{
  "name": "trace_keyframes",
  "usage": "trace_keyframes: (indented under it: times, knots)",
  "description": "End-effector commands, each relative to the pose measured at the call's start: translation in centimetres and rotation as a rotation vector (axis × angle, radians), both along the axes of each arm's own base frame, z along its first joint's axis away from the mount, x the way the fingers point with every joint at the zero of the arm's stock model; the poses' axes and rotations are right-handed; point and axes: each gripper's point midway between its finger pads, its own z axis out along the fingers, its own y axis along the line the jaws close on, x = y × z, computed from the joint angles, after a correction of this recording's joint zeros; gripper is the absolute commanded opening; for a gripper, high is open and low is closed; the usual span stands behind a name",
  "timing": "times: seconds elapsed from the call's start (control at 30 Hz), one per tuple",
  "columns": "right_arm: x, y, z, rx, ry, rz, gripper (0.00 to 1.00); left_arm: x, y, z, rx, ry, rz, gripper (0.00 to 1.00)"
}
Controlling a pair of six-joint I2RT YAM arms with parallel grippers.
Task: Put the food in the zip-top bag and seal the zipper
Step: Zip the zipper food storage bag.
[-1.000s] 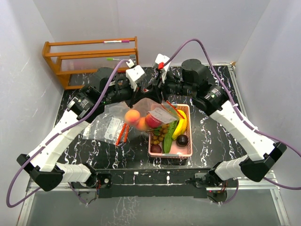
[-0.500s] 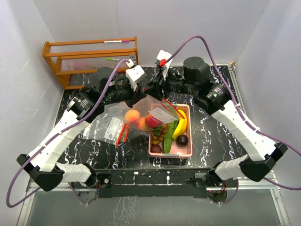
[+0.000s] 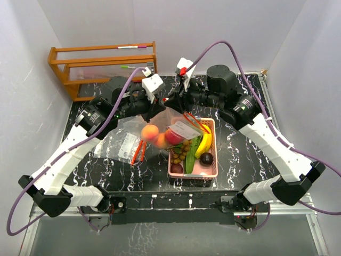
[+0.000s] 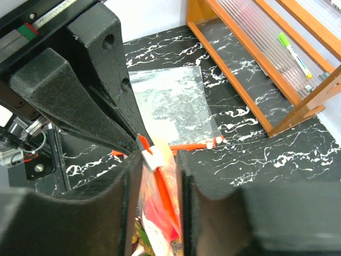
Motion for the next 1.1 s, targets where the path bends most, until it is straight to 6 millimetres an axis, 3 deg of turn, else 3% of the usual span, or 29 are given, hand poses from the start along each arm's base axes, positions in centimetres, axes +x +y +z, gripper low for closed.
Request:
trace_keyframes:
  times: [0.0,0.1,0.13,0.33,0.53,0.87,1.07]
  knots:
    - [0.3,-0.3,2.4,0.044,-0.050,-0.033,0.28,-1.0,0.7,3.3,-0.068,-0.066,-0.003,0.00]
    - [0.3,-0.3,2.4,0.044,-0.048,-0.034,0.09,-0.9,0.9,3.4,-0.068,-0.071,0.014,0.00]
    - [0.3,-0.3,2.4,0.040,-0.045,-0.038,0.08,-0.8,1.1,3.5,-0.070,-0.074,0.024,0.00]
    - [0.4,-0.8,1.9,0.024,-0.035,-0.059,0.08,-0.7,1.7,4.8,-0.094,-0.109,0.055,0.00]
    - [0.3,-1.4,1.3,0.007,-0.031,-0.080,0.08,-0.7,2.2,4.8,-0.084,-0.116,0.075,0.00]
    - [-1.3,-0.5,3.3,0.058,-0.055,0.025,0.08,-1.8,0.9,3.7,-0.078,-0.135,-0.046,0.01]
    - [-2.1,0.0,3.5,0.062,-0.051,0.079,0.08,-1.6,0.7,4.3,-0.095,-0.194,-0.061,0.19]
